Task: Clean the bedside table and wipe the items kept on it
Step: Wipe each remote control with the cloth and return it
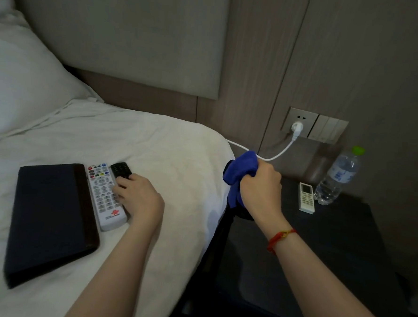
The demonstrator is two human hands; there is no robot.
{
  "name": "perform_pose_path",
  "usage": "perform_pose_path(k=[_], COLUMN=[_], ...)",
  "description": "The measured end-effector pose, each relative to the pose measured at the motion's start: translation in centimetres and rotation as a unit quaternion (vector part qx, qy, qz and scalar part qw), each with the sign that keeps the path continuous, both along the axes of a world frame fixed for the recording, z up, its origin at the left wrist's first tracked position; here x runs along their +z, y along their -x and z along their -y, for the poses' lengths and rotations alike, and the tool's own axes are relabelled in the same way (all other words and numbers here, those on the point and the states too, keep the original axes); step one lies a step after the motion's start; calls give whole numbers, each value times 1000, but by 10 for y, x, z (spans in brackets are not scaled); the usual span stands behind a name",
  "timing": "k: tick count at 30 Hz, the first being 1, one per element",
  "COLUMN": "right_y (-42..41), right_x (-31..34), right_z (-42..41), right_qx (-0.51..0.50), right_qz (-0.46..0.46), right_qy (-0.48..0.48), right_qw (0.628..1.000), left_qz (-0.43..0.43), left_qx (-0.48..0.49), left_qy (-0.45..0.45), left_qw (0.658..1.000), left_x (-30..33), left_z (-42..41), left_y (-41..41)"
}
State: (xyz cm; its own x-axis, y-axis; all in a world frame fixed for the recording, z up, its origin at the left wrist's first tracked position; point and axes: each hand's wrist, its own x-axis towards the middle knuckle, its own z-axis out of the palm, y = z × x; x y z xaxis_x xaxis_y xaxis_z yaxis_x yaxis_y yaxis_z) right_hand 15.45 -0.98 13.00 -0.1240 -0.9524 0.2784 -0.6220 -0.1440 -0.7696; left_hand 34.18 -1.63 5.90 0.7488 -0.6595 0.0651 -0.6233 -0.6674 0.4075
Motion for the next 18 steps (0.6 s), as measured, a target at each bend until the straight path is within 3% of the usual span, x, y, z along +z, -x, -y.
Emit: perform_pose_path(k=[4, 10, 18], right_y=[-4, -6, 9], right_x=[0, 1, -4], right_z=[1, 4, 3], right_qx=[4, -1, -3], right_qz=[13, 40, 123], right_qy=[-5, -20, -55], right_qw=[1000, 999, 991], left_qz=[-60, -77, -131], left_qx=[2, -92, -33], left_qy=[-29, -79, -53], left_qw=[998, 990, 989], left_x=[10, 12, 15], left_z=[9, 7, 5], left_y=[-4, 4, 15])
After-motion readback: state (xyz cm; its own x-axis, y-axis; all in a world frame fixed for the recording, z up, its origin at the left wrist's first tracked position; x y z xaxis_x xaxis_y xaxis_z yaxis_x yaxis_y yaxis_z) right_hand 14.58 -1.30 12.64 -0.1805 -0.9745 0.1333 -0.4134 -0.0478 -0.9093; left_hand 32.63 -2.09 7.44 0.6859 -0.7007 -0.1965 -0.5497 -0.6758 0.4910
